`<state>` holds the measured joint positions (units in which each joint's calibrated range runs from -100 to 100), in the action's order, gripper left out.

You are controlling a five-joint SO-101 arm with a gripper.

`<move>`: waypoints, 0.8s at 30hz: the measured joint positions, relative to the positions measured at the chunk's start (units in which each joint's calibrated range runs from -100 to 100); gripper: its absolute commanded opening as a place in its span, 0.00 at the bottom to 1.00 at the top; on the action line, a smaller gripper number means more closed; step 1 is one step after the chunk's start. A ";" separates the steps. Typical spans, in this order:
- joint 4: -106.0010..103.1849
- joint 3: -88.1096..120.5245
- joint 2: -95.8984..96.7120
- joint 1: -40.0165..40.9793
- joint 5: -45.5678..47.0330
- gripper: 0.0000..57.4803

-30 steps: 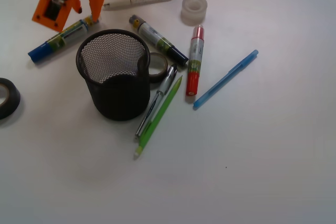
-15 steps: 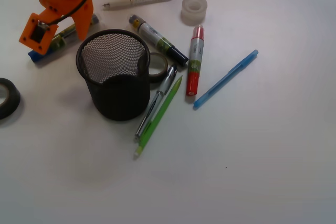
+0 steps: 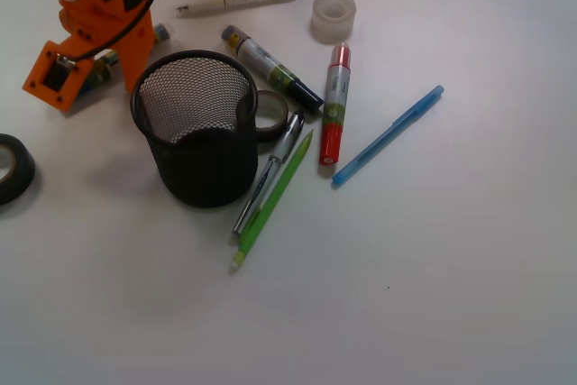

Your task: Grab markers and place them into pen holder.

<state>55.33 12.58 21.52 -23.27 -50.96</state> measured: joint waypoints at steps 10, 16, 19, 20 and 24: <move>6.74 -5.30 1.39 0.07 0.00 0.01; 8.55 -7.01 1.39 0.07 2.54 0.01; 13.74 -11.50 -1.83 0.00 3.57 0.01; 15.81 -13.57 -3.75 -0.07 3.86 0.01; 20.82 -22.73 -12.20 -0.15 4.44 0.01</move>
<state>76.16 -10.15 9.32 -23.42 -46.52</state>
